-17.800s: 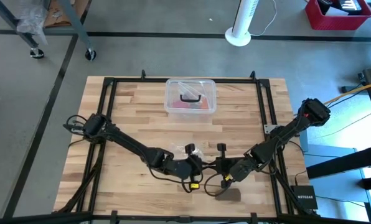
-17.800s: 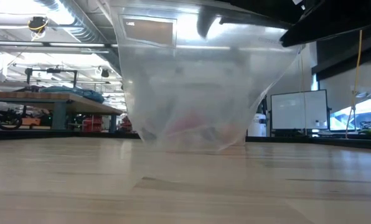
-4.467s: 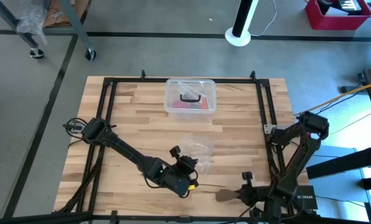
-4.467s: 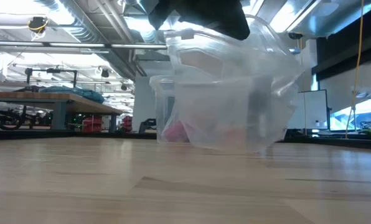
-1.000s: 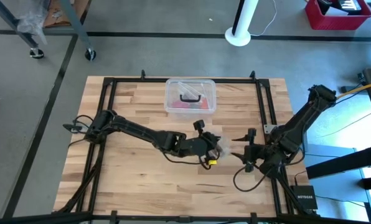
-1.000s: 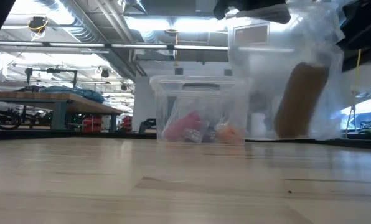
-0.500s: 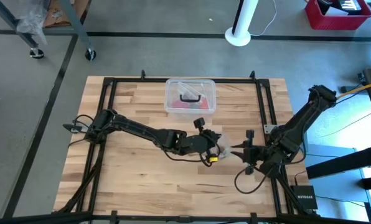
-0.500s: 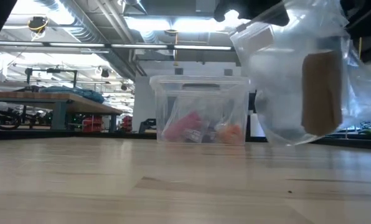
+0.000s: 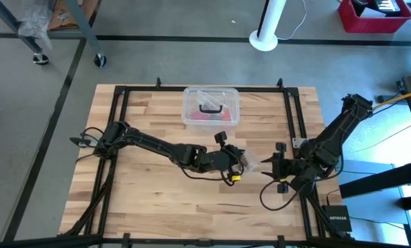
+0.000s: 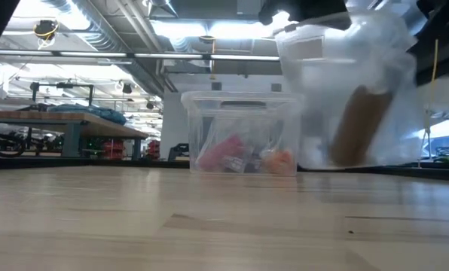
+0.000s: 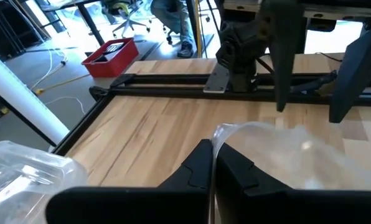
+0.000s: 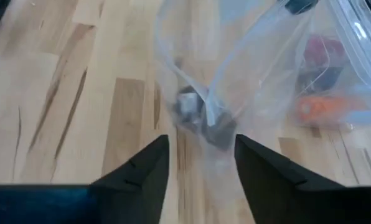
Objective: Roll bandage
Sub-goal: Close the transparent zip bag
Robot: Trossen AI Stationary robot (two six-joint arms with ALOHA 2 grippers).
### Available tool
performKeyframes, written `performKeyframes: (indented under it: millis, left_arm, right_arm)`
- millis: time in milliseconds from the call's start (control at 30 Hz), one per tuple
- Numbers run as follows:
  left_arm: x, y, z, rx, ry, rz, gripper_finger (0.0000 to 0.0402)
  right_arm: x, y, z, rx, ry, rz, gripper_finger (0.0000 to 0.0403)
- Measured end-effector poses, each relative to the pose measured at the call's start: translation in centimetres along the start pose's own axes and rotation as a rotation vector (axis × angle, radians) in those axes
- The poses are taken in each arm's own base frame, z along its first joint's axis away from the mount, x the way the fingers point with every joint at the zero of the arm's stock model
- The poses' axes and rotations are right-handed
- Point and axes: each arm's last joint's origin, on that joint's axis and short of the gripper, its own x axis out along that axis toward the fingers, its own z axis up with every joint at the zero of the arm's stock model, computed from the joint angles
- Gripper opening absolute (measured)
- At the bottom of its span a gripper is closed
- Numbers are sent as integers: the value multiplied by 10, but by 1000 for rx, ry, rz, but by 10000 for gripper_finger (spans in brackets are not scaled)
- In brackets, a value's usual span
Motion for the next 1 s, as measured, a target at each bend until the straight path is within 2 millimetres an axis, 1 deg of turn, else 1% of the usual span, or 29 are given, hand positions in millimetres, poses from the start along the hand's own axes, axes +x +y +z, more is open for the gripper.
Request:
performKeyframes:
  millis: [133,267,433,667,833,867,1000]
  left_arm:
    - [-1,-1,1,-2,-6,-3,1]
    - [-1,-1,1,-4,-7,-2,1]
    - [-1,-1,1,-4,-7,-2,1]
    - [-1,-1,1,-3,-7,-2,1]
    - [-1,-2,1,1,-7,-3,1]
    - [-1,-2,1,0,-7,-3,1]
    - [-2,-2,0,4,-4,-5,1]
  right_arm:
    - [2,3,5,3,-54,-18,200]
    - [11,8,1,-34,-82,-83,191]
    - [23,13,-6,-69,-81,-147,153]
    - [24,16,-1,-96,-135,-157,80]
    - [24,15,-3,-111,-121,-169,13]
    - [24,15,-3,-111,-121,-169,8]
    - [24,15,-2,-114,-116,-164,12]
